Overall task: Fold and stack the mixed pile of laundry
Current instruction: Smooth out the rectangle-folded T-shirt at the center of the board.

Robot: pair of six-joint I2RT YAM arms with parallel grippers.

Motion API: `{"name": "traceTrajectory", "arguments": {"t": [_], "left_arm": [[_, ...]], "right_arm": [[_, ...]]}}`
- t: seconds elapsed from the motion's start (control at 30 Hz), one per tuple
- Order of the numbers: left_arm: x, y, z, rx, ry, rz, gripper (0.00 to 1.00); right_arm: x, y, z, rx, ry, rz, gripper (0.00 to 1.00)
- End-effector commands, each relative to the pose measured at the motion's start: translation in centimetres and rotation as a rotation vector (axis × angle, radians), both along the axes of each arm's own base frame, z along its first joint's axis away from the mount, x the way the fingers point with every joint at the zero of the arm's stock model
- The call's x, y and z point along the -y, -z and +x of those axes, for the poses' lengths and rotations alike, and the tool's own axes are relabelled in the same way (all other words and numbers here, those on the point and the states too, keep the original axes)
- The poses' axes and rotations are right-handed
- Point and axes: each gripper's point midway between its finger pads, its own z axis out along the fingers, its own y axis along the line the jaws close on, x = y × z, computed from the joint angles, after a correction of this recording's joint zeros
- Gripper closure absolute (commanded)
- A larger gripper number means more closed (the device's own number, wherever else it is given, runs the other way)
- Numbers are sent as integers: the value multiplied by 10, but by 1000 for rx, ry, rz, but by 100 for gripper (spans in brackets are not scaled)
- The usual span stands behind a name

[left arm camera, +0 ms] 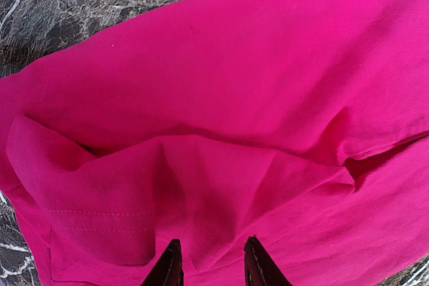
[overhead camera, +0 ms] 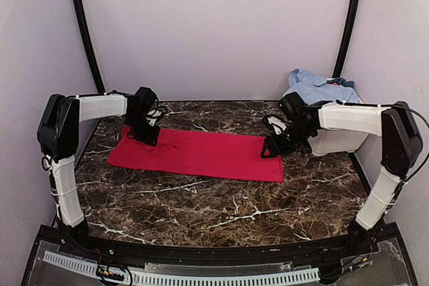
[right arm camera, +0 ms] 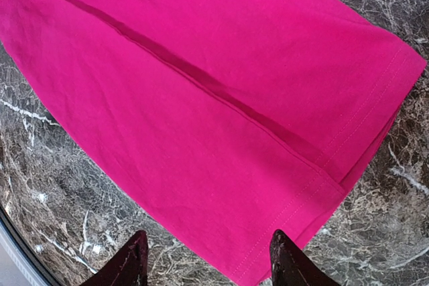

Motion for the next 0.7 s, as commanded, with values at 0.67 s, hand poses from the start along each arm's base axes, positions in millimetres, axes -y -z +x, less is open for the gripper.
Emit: {"name": "traceTrajectory", "arguments": {"t": [0.67], "left_arm": [[-4, 2, -21, -60, 69, 65, 67]], "right_arm": [[-3, 5, 2, 5, -18, 11, 41]]}}
